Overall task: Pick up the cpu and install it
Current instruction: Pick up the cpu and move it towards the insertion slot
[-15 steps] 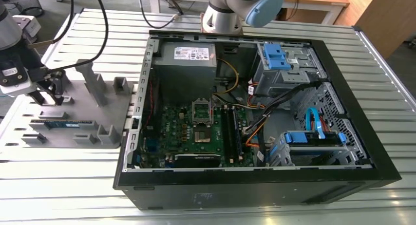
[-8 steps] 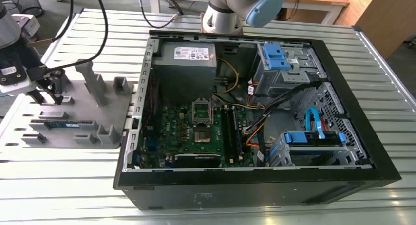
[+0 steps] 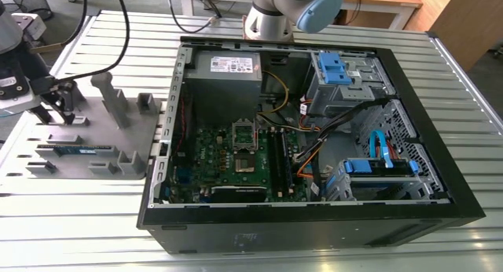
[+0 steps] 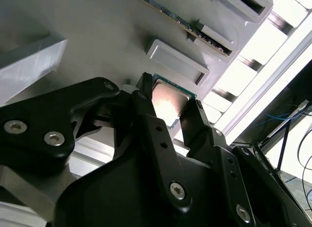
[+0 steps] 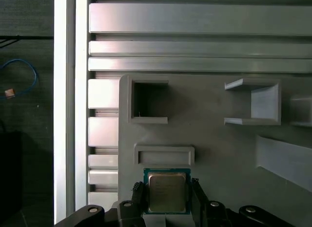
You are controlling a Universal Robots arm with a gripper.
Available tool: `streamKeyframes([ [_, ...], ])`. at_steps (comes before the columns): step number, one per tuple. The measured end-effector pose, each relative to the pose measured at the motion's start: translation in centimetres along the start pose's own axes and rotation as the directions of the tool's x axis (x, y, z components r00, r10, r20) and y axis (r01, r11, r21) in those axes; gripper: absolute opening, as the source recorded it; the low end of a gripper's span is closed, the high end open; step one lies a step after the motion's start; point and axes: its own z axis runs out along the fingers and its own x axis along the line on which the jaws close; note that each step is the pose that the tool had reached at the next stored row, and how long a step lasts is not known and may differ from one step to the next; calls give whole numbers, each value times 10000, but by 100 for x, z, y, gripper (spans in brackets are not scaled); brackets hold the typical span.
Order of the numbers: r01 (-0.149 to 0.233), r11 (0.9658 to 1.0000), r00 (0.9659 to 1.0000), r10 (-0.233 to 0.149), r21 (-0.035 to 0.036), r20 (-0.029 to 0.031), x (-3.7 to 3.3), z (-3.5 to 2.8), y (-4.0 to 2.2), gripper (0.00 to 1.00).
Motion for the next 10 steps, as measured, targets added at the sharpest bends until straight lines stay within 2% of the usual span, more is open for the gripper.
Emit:
streamKeyframes([
  [10,0,10000,10000,0,0,-11,-2,-259,-2,47],
])
